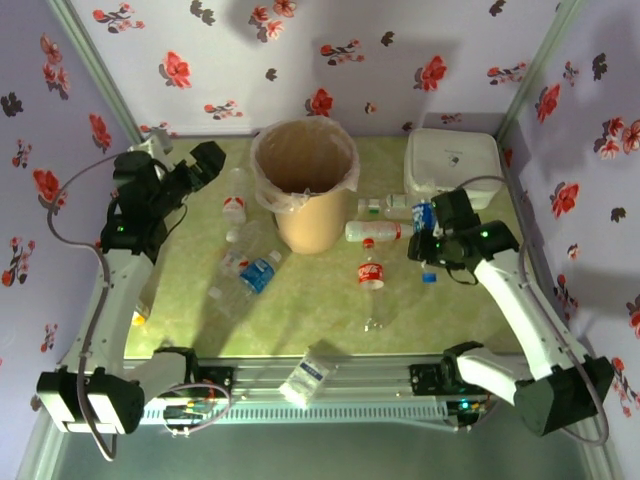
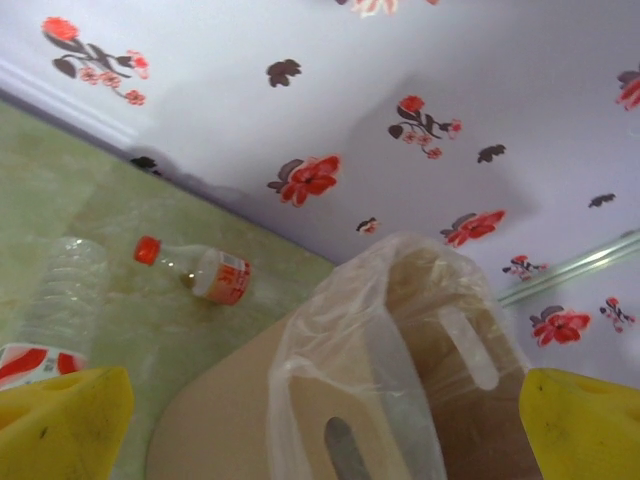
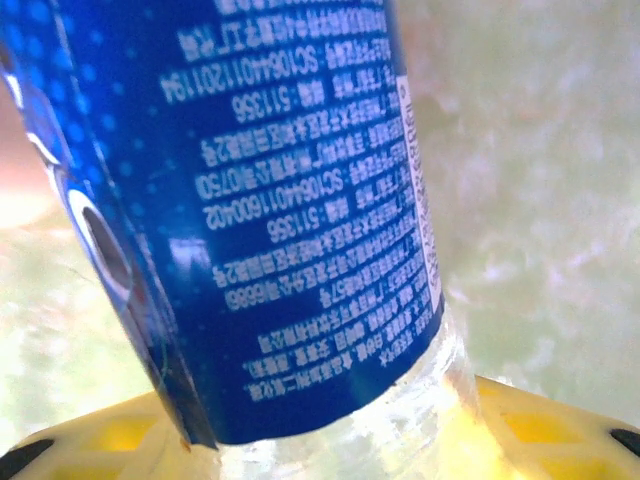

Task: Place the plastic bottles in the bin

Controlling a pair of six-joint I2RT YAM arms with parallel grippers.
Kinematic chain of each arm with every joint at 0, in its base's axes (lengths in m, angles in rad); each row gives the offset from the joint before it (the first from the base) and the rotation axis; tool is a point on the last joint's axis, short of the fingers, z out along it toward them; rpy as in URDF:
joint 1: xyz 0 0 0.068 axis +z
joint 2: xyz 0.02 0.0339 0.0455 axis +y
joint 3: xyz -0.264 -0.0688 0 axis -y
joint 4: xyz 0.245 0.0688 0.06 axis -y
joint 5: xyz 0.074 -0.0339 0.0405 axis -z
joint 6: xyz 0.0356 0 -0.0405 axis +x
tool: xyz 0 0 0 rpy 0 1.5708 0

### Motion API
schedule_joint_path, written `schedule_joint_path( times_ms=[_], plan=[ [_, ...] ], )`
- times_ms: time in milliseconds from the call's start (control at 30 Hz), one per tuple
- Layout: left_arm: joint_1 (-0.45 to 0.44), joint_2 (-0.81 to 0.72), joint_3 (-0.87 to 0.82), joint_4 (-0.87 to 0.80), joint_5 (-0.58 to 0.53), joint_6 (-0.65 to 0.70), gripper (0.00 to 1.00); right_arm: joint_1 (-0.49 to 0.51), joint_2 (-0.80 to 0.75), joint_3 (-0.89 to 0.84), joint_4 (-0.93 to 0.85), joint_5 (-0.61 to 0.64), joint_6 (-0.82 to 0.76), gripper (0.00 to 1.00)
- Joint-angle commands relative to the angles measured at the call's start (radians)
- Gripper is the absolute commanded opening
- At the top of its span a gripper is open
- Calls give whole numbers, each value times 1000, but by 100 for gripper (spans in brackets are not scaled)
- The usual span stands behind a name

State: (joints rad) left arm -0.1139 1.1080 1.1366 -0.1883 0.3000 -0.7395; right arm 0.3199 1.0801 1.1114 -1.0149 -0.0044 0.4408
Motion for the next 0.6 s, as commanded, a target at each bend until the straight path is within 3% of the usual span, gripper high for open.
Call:
schedule_joint_path(
  times_ms=[0, 167, 300, 567],
  plan=[
    [-36, 37, 50, -10, 10, 61, 100, 2, 6, 92, 12, -23, -70, 51],
    [-85, 21, 100, -92, -93, 137, 100, 4, 47, 238, 32, -91, -123, 51],
    [-118, -29, 145, -74, -109, 104, 100, 22, 68, 306, 127, -166, -143, 50],
    [-298, 212, 540, -68, 132, 106, 100, 183, 274, 589, 233, -180, -186, 50]
  ],
)
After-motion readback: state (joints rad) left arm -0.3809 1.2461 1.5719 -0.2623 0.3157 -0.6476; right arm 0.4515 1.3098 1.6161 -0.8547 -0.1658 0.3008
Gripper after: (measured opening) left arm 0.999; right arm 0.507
